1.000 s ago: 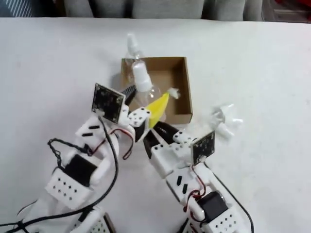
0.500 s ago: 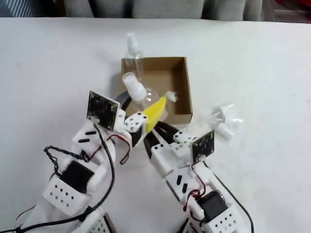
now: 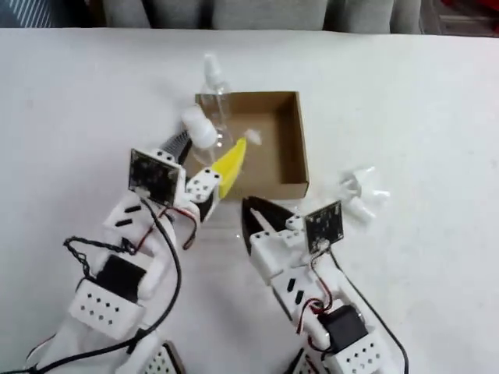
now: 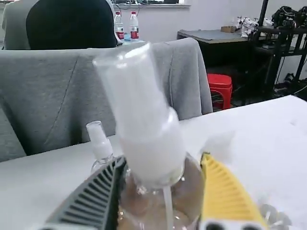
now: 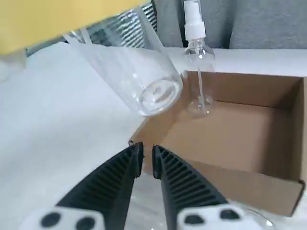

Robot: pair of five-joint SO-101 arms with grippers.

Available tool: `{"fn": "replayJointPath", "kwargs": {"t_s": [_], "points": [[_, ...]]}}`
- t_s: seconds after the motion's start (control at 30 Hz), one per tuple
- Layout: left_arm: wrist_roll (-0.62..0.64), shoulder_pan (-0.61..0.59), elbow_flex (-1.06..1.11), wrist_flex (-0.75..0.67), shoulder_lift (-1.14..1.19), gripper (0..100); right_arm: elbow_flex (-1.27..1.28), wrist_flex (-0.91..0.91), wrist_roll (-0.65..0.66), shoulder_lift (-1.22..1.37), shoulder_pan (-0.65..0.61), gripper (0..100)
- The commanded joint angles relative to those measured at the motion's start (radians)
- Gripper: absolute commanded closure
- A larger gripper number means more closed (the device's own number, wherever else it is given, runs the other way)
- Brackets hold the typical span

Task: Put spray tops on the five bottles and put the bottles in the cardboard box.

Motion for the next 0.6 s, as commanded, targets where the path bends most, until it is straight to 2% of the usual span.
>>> {"fn": "replayJointPath", "kwargs": {"t_s": [0.0,0.27,0.57], "points": [[-0.038,-0.045,-0.020,-0.167,0.116,98,-0.015,0.022,-0.002,-0.007,0.064,98.1],[-0.037,-0.139,-0.106,-0.400,0.460,98,0.011,0.021,-0.002,-0.007,0.231,98.1],[-0.037,-0.137,-0.114,-0.634,0.673,98,0.040,0.022,-0.002,-0.007,0.349,98.1]]}}
